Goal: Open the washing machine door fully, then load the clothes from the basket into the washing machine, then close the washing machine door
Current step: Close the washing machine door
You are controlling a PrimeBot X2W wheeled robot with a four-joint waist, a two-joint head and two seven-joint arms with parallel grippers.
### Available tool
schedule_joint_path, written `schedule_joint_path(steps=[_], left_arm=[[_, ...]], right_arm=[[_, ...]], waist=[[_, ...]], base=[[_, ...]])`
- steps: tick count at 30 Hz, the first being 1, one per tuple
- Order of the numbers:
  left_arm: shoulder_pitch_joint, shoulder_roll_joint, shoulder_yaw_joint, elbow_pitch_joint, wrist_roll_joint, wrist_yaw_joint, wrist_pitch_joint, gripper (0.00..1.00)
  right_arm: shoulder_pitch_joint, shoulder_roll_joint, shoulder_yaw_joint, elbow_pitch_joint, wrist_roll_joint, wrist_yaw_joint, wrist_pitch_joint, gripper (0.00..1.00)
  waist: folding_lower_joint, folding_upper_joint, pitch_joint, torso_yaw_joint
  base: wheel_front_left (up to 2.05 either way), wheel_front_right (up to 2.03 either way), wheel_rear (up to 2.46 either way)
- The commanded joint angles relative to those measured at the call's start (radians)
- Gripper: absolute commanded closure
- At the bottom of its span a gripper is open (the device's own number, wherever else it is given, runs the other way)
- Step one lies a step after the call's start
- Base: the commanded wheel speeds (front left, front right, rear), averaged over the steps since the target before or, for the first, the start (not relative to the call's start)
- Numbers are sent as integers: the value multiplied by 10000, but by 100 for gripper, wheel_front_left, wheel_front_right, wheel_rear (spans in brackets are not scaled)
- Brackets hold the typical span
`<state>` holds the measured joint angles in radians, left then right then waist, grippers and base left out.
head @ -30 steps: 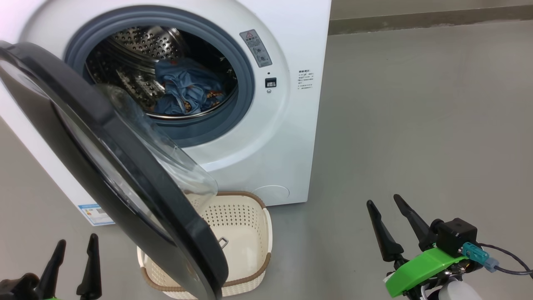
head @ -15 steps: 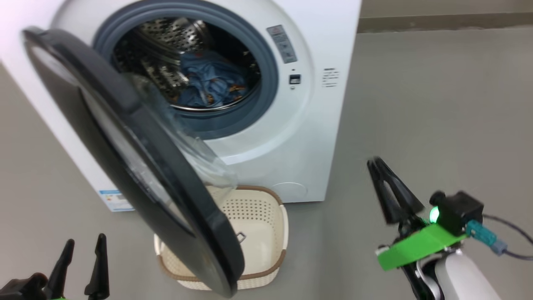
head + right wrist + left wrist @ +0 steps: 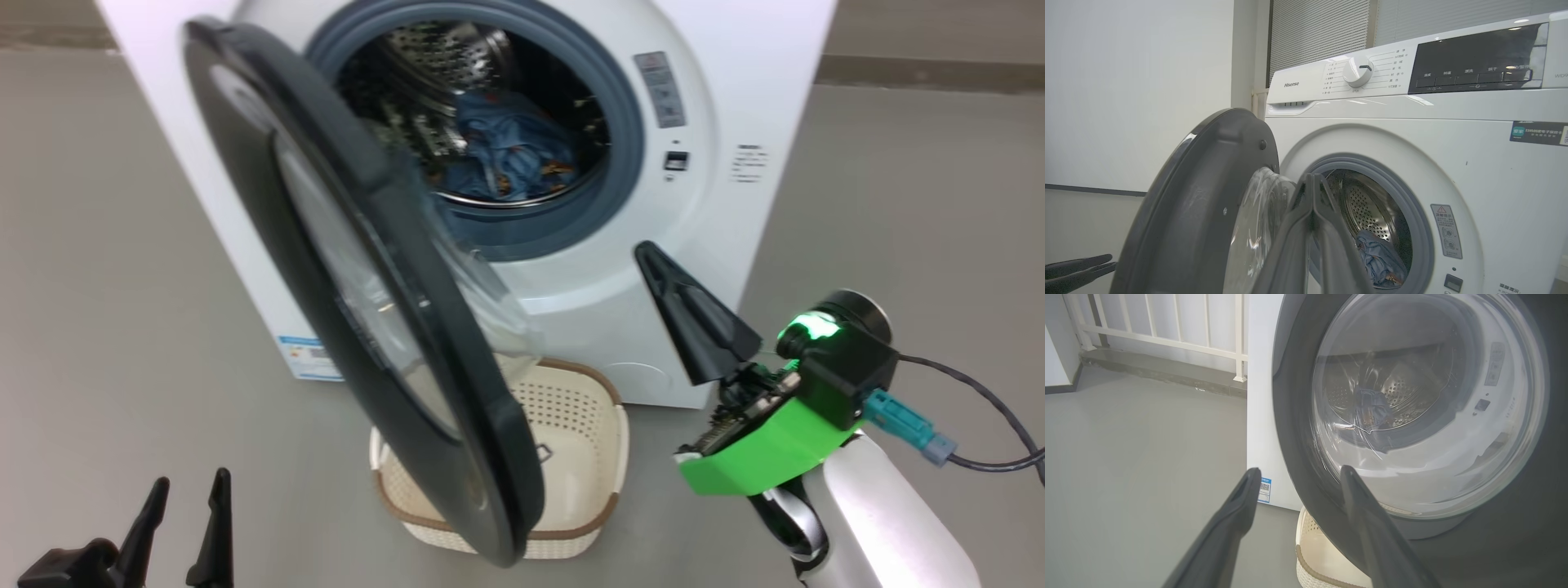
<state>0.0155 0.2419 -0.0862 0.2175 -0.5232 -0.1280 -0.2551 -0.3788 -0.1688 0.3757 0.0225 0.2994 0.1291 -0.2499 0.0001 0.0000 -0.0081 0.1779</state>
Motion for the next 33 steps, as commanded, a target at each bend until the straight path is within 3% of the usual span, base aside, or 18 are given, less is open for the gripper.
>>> schedule_joint_path(steps=[1, 13, 24, 33], left_arm=[[-505, 290, 313, -172, 41, -26, -66, 0], [-481, 272, 71, -60, -29, -27, -66, 0], [-494, 247, -16, -22, -65, -27, -66, 0], [-488, 198, 73, -34, -69, -27, -66, 0]], right_arm=[[-374, 50, 348, -409, 25, 16, -118, 100], [-219, 222, 2014, -1016, 422, 16, -118, 100], [318, 89, 3687, 189, 863, 16, 93, 100], [473, 3, 3933, 1113, 1084, 16, 142, 100]], waist=[[-1, 0, -69, 425], [-1, 0, -181, 1113], [-1, 0, -250, 1455], [-1, 0, -234, 1424]], base=[[0, 0, 0], [0, 0, 0], [0, 0, 0], [0, 0, 0]])
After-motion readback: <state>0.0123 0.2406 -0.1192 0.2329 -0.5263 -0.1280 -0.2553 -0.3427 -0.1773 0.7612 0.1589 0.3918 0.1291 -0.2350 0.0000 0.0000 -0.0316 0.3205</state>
